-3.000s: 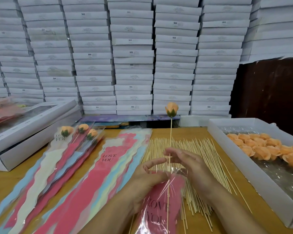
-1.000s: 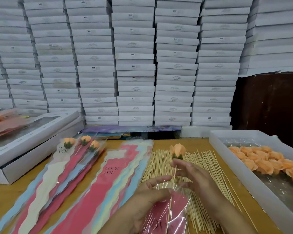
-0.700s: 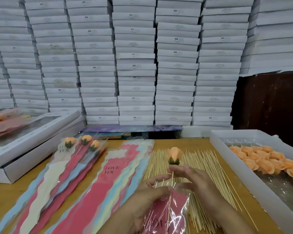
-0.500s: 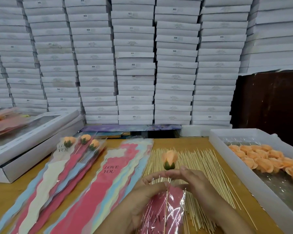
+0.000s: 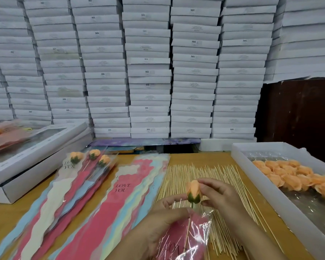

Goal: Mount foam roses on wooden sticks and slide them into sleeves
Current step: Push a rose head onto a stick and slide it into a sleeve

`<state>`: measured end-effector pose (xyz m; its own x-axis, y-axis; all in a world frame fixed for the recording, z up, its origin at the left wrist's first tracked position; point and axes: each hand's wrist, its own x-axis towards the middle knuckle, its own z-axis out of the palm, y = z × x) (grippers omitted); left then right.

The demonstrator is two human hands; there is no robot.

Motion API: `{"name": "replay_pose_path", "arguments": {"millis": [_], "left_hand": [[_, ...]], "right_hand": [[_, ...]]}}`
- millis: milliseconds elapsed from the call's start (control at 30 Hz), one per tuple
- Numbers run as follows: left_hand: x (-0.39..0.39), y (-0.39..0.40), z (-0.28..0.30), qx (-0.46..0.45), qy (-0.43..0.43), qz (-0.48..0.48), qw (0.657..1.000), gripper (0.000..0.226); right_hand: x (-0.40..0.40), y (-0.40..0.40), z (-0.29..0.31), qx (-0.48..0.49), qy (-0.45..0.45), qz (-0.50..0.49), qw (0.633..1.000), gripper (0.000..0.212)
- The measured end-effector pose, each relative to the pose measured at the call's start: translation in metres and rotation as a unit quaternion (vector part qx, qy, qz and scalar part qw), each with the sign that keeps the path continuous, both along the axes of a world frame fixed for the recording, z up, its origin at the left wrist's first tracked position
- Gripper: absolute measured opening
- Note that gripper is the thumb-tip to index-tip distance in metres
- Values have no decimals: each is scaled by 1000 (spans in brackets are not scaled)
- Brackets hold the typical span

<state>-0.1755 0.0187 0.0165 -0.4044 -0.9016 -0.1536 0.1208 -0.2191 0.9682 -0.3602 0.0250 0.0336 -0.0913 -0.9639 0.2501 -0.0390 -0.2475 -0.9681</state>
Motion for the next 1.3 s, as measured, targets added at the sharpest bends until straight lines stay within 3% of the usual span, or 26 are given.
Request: {"name": "replay_pose_path", "arguments": {"millis": [433, 600, 833, 1000, 1167, 1300], "left_hand": [[-1, 1, 4, 2, 23, 18, 1000, 64], [-1, 4, 7, 5, 21, 23, 999, 70], [0, -2, 7, -10, 46, -25, 999, 50], [3, -3, 4, 23, 40, 48, 998, 61], [-2, -4, 5, 67, 78, 81, 991, 30], [0, -9, 5, 70, 99, 80, 989, 28]], "right_hand": [[2, 1, 0, 5, -28, 37, 999, 16], [4, 2, -1, 16, 10, 62, 998, 11], [6, 5, 4, 48, 44, 135, 989, 43], [8, 12, 4, 76, 112, 172, 976, 27], [6, 10, 1, 111, 120, 120, 979, 7], [3, 11, 5, 112, 93, 114, 983, 5]]}}
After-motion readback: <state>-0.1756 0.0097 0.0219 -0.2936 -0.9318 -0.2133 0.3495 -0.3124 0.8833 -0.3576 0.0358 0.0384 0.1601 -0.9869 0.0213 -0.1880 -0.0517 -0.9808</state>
